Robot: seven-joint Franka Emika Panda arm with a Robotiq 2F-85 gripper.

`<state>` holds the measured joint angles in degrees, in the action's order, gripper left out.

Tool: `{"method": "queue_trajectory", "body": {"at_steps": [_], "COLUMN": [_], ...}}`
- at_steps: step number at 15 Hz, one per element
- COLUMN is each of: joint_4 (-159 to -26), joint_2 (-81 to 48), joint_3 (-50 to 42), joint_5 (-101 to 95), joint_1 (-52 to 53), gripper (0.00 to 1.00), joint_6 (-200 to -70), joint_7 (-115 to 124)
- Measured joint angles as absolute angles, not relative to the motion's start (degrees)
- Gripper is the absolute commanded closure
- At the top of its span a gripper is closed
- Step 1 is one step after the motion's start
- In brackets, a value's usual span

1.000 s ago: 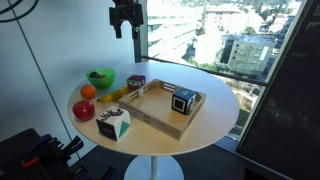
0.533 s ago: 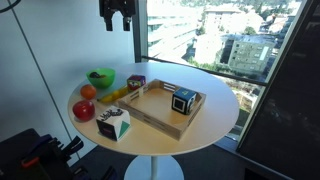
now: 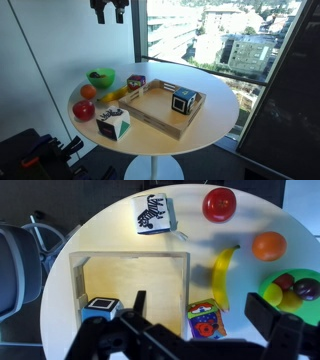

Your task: Pick up the block at the bottom right of the wooden crate and then put it on the table

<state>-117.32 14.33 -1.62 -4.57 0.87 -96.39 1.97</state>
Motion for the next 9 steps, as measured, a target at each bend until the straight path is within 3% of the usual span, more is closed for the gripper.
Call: {"method": "queue_trajectory", "body": {"at_steps": [9], "joint_4": [-120.59], "joint_2": [17.81], "joint_3": [-1.67], "joint_5": [-1.43], "joint_1": [0.87], "gripper": [0.00], "joint_6": [-99.80], "joint_7": [-0.17]}}
